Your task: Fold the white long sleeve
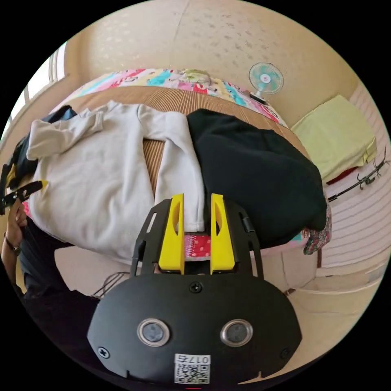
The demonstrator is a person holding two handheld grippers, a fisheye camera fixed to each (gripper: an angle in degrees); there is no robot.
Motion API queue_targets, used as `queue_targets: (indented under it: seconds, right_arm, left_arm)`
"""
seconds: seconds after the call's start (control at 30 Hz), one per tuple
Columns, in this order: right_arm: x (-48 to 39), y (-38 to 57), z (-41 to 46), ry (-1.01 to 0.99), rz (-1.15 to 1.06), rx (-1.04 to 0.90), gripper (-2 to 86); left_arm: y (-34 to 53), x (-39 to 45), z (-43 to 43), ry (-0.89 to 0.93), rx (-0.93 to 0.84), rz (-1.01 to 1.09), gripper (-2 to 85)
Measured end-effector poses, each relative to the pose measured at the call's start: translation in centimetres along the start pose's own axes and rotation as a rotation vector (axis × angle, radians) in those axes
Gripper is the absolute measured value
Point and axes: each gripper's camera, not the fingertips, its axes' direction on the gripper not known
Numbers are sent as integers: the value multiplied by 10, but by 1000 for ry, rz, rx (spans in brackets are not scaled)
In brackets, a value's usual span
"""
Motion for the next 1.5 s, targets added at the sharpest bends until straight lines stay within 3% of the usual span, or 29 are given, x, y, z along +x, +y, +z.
queue_targets:
  seconds: [0.1, 0.2, 0.43, 0.53, 0.6, 0.67, 0.8, 0.9, 1.07, 1.2, 1.33, 1.4, 1.5]
  right_arm:
    - [-36, -17, -7, 235, -147, -98, 21]
    - [-33, -26, -45, 222, -159, -75, 9]
    - [52, -50, -184, 572, 40, 392, 7]
    - [90, -61, -202, 245, 17, 427, 14]
    - [87, -76, -180, -263, -118, 398, 32]
    - [62, -96, -147, -523, -190, 350, 58]
    - [-28, -165, -49, -790, -255, 146, 91]
    - [-67, -216, 2, -937, -168, 99, 111]
    - [-93, -292, 77, -1093, 58, -3, 132]
    - [-141, -347, 91, -1088, -125, -187, 66]
    - [-114, -364, 4, -1150, -150, 59, 43]
    - [-83, -353, -43, -1004, -102, 212, 41]
    - [-57, -345, -30, -770, 30, 242, 47]
  left_arm:
    - [13, 3, 10, -30, 39, 115, 42]
    - [24, -16, 16, 53, 75, 6, 34]
    - [34, -59, 31, 237, 88, -142, 9]
    - [36, -60, 34, 219, 90, -110, 6]
    - [36, -61, 37, 207, 86, -104, 7]
    - [36, -61, 39, 191, 82, -101, 8]
    - [31, -55, 40, 143, 45, -114, 21]
    - [21, -53, 26, 111, -20, -156, 50]
    - [31, -57, -50, -44, 261, -163, 96]
    - [16, -71, -88, 24, 402, -130, 98]
    - [-16, -79, -81, 61, 377, -67, 97]
    - [-35, -79, -62, 33, 365, -31, 95]
    - [-64, -81, -14, -19, 243, -12, 97]
